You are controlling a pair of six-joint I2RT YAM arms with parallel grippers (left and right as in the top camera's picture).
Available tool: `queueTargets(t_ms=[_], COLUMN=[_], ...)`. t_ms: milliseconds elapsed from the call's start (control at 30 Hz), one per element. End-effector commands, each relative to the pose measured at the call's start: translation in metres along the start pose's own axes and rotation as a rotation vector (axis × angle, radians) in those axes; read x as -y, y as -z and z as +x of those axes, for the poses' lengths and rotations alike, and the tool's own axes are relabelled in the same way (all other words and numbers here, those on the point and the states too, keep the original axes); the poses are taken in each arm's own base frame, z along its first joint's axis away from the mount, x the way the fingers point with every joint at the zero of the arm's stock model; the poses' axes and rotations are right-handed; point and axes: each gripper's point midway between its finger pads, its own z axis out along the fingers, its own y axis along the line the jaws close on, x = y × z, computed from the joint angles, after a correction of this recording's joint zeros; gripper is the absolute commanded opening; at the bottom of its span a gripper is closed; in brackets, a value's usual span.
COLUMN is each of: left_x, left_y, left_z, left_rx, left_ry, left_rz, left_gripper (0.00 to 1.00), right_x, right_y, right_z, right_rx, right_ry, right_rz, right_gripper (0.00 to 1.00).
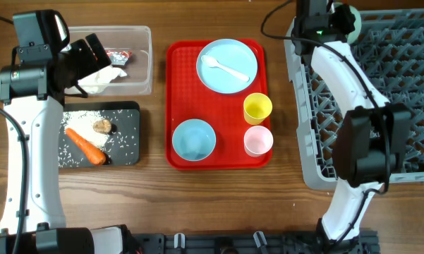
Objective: Sort waste into correct bins and load items into the dishwasher rack
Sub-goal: 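Carry the green bowl with right gripper and set it in the rack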
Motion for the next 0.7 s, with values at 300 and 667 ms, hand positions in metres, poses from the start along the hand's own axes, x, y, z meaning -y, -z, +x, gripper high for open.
queueTargets(t_ms=[300,667], left_x=[-0.001,-0.001], left_y=[-0.001,-0.001], left_z=[-0.001,-0.001], left_rx=[-0.001,-0.001], left_ry=[0.019,0.019], left_rz=[-0.001,-0.001], left_gripper=[1.0,1.0], right_x=[-0.025,0.013], right_y=[0.01,0.005], right_z=[0.003,0.008], right_rx=[-0.003,-0.065], right_ry=[0.087,0.076], right_rz=[-0.004,0.197], right_gripper=[0.04,0.04])
